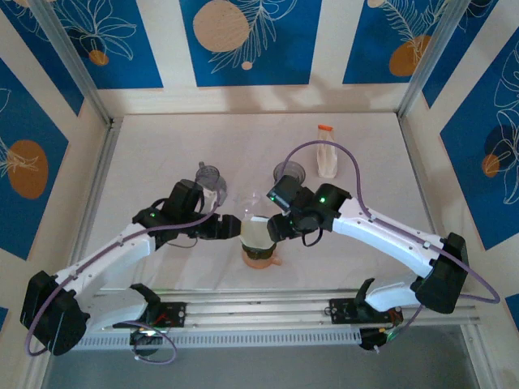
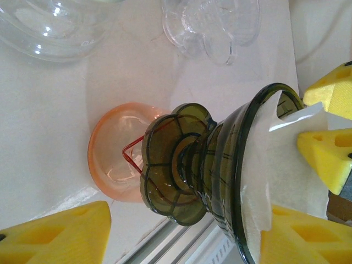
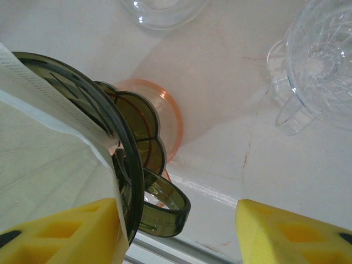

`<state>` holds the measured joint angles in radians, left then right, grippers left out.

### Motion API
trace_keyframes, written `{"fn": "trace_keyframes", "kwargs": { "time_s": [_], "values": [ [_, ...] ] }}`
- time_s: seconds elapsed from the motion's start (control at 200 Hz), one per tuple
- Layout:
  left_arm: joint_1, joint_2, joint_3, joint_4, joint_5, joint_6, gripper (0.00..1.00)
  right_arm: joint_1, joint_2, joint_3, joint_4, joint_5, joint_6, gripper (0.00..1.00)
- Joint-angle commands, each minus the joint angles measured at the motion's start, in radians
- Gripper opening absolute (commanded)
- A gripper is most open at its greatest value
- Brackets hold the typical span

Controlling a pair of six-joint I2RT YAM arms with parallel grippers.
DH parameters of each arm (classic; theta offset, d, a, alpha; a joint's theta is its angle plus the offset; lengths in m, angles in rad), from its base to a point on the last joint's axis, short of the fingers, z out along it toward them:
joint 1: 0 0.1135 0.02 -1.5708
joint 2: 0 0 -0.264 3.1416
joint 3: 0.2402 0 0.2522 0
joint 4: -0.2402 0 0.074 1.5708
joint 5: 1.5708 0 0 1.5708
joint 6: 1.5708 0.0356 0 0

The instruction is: Place the coffee filter in the dripper

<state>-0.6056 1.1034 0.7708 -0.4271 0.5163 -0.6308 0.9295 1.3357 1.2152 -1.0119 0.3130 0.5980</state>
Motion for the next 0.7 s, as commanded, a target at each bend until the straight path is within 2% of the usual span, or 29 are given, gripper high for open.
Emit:
{"fn": "trace_keyframes", "kwargs": {
  "time_s": [0.0, 0.375, 0.525, 0.695],
  "values": [
    [0.008, -0.015, 0.003, 0.011, 0.027, -0.014, 0.68, 0.008, -0.006, 0.006, -0.004, -0.008, 0.020, 0.58],
    [0.007, -0.042, 0.105, -0.055, 0.073, 0.024, 0.79, 0.003, 0.013, 0.141, -0.026, -0.012, -0.086, 0.66],
    [-0.038, -0.004, 0.126, -0.090, 0.084, 0.047, 0.76, -0.014, 0.089, 0.204, -0.034, -0.069, -0.163, 0.64],
    [-0.099, 0.038, 0.145, -0.146, 0.053, 0.078, 0.74, -0.024, 0.163, 0.254, -0.027, -0.071, -0.205, 0.63]
  ]
}}
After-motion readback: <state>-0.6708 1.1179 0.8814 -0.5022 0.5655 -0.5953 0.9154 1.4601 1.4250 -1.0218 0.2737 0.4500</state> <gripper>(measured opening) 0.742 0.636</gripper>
